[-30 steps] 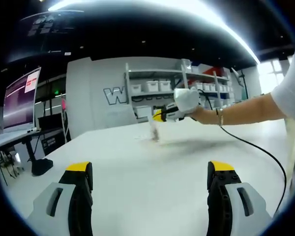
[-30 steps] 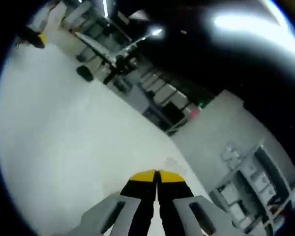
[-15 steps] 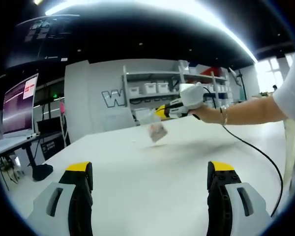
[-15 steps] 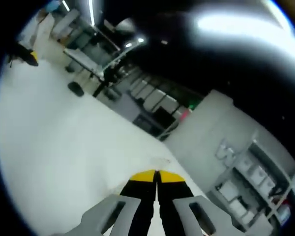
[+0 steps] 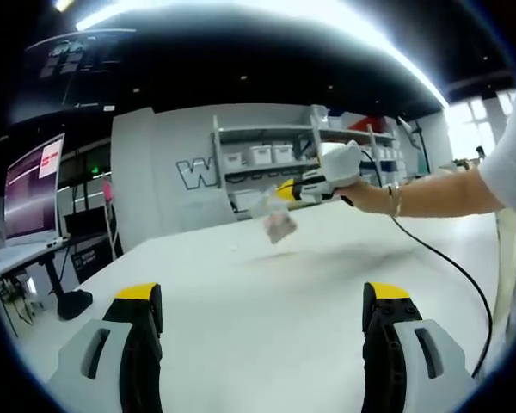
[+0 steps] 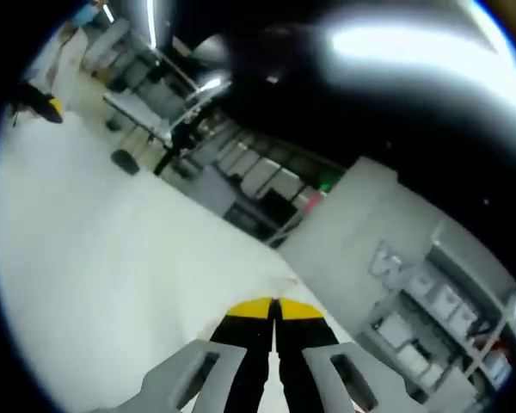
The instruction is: Open the resealable bag by pulling the two sides of the seal apart until the entire bag opening is separated and visibly accessible.
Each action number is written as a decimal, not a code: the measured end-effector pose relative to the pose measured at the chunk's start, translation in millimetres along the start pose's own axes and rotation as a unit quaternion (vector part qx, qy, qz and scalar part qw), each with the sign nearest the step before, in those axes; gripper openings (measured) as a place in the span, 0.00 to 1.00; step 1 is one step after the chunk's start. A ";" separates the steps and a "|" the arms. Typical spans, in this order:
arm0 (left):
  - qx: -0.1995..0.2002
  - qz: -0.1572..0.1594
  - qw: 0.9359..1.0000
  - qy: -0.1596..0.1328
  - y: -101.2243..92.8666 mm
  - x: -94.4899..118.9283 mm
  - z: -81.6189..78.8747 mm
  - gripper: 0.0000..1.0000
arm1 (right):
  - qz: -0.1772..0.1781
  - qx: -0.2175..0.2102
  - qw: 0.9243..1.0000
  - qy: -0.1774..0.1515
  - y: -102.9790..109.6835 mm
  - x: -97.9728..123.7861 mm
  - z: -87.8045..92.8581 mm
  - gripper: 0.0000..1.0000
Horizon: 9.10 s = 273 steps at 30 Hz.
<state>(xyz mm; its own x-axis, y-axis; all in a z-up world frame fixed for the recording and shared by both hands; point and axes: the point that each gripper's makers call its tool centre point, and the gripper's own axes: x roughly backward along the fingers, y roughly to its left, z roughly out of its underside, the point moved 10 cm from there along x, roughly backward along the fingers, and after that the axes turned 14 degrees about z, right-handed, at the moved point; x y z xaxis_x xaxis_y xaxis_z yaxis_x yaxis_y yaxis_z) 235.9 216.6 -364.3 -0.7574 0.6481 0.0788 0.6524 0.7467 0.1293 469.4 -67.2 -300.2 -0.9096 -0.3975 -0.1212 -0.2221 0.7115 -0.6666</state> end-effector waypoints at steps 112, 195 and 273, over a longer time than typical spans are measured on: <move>-0.012 0.023 1.000 -0.003 -16.4 -5.1 -7.2 0.96 | 0.027 0.013 0.999 -0.017 -17.5 96.9 0.7 0.00; -0.013 0.036 0.999 -0.001 -26.0 -8.1 -6.5 0.95 | 0.013 -0.008 0.997 -0.070 11.1 199.1 -29.6 0.00; -0.025 0.053 0.998 0.008 -44.1 -10.0 -8.7 0.94 | -0.030 -0.031 0.996 -0.083 51.9 285.0 -35.0 0.00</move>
<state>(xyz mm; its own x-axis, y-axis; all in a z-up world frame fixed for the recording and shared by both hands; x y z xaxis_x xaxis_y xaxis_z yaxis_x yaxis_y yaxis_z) 214.5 175.8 -362.1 -0.6843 0.7209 0.1100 0.7276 0.6650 0.1685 186.4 -123.2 -343.6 -0.8245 -0.5272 -0.2058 -0.3006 0.7161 -0.6300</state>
